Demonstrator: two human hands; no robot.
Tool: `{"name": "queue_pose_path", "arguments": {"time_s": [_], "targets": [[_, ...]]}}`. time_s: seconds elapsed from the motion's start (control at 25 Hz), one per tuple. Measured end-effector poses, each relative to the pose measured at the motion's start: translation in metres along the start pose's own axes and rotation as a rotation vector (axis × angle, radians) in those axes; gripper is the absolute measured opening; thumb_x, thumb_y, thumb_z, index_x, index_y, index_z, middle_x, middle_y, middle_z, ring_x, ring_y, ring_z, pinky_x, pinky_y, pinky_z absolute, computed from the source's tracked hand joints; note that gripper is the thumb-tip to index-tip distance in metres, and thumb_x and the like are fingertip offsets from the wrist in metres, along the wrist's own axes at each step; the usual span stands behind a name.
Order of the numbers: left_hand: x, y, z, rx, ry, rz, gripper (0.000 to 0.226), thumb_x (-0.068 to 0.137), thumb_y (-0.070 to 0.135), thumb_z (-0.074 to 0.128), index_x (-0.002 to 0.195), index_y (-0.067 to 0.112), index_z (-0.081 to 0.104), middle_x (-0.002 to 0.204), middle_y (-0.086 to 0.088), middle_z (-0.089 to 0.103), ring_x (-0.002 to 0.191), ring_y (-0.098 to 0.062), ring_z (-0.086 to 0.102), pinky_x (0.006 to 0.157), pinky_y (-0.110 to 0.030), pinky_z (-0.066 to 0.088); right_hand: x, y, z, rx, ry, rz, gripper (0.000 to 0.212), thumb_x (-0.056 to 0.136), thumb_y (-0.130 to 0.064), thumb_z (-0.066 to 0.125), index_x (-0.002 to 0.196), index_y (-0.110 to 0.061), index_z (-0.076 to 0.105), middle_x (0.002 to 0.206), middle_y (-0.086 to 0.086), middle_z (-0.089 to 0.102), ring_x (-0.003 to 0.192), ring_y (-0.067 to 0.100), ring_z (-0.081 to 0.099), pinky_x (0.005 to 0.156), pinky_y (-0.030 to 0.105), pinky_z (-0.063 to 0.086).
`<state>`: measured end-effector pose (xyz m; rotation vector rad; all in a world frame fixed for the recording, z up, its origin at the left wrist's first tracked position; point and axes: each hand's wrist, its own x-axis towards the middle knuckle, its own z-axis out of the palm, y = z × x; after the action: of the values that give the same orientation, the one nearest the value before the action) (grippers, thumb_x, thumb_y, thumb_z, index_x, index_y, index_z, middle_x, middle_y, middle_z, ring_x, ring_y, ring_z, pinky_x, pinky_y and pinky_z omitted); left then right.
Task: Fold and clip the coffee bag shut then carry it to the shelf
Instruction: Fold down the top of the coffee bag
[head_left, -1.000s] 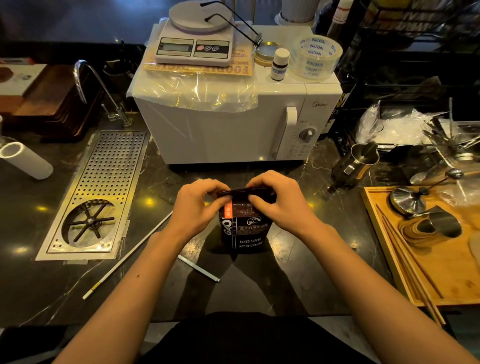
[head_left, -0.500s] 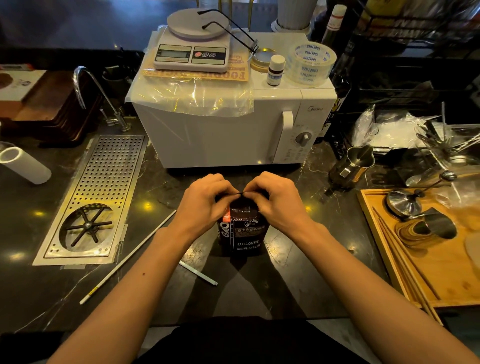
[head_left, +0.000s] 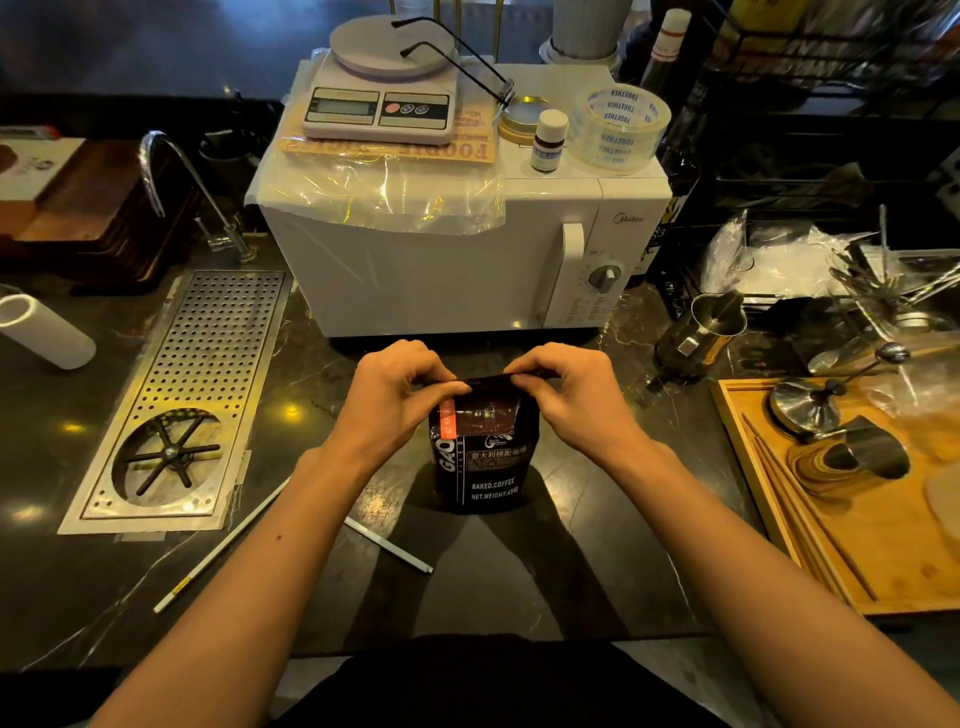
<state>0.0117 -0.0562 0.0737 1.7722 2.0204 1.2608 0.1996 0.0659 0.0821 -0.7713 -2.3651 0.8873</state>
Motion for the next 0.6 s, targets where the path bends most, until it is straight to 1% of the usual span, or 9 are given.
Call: {"name": "queue_pose_path", "arguments": {"time_s": [0.08,0.2,0.28,0.36,0.4,0.48,0.56,0.6], "targets": [[-0.001,0.001,-0.001,-0.014,-0.034,0.005,0.011,0.078,0.017,0.078,0.076,0.009,0.072,0.075,-0.001,0.068,0.072,-0.012,0.062,0.065,-0.029,0.051,-0.002,-0.001,0.000,0.021,0.057,0.044,0.008,0.082,-0.008,0.073,0.087,-0.013,0.076,0.082,-0.001,0.073,0.080,0.009,0.067,0.077,0.021,0.054],[-0.003,0.002,-0.002,-0.026,-0.039,-0.008,0.002,0.082,0.010,0.074,0.083,0.008,0.072,0.080,-0.002,0.069,0.077,-0.011,0.064,0.069,-0.026,0.052,-0.006,-0.003,0.004,0.111,0.151,0.145,0.003,0.079,-0.011,0.077,0.080,-0.014,0.075,0.076,-0.005,0.071,0.075,0.004,0.066,0.073,0.015,0.052],[-0.004,0.002,-0.003,-0.031,-0.035,-0.008,0.005,0.083,0.007,0.072,0.088,0.007,0.074,0.083,-0.003,0.070,0.080,-0.011,0.065,0.072,-0.023,0.052,-0.007,-0.002,0.005,0.164,0.197,0.208,0.004,0.077,-0.013,0.079,0.079,-0.016,0.076,0.075,-0.006,0.072,0.076,0.006,0.067,0.074,0.014,0.052],[-0.007,0.001,-0.004,-0.060,-0.007,-0.035,0.009,0.083,0.007,0.072,0.091,0.008,0.075,0.085,-0.002,0.072,0.081,-0.010,0.066,0.073,-0.020,0.051,-0.008,0.001,0.009,0.255,0.225,0.281,0.006,0.076,-0.014,0.080,0.077,-0.017,0.076,0.074,-0.007,0.072,0.073,0.006,0.067,0.072,0.017,0.053],[-0.010,0.002,-0.002,-0.097,0.020,-0.077,0.010,0.082,0.007,0.073,0.092,0.009,0.076,0.086,-0.002,0.073,0.081,-0.010,0.066,0.074,-0.020,0.051,-0.009,0.002,0.011,0.316,0.239,0.317,0.007,0.075,-0.013,0.081,0.077,-0.017,0.075,0.073,-0.006,0.071,0.071,0.006,0.067,0.070,0.019,0.054],[-0.018,0.003,0.005,-0.219,0.075,-0.229,0.014,0.080,0.008,0.076,0.092,0.013,0.075,0.088,0.000,0.073,0.083,-0.012,0.068,0.077,-0.020,0.053,-0.012,0.003,0.016,0.424,0.276,0.373,0.007,0.076,-0.012,0.080,0.078,-0.015,0.075,0.073,-0.001,0.071,0.069,0.010,0.065,0.069,0.024,0.054],[-0.025,0.005,0.015,-0.366,0.069,-0.406,0.019,0.078,0.007,0.077,0.095,0.014,0.073,0.092,-0.001,0.073,0.086,-0.013,0.069,0.079,-0.025,0.055,-0.015,0.003,0.021,0.480,0.296,0.388,0.007,0.077,-0.010,0.079,0.078,-0.014,0.073,0.073,0.000,0.070,0.069,0.012,0.064,0.069,0.027,0.055],[-0.028,0.005,0.020,-0.425,0.055,-0.465,0.019,0.079,0.008,0.076,0.098,0.013,0.072,0.094,-0.002,0.072,0.087,-0.010,0.069,0.078,-0.025,0.055,-0.016,0.002,0.023,0.493,0.298,0.380,0.007,0.077,-0.008,0.078,0.078,-0.013,0.073,0.072,0.000,0.068,0.069,0.011,0.063,0.068,0.027,0.054]]}}
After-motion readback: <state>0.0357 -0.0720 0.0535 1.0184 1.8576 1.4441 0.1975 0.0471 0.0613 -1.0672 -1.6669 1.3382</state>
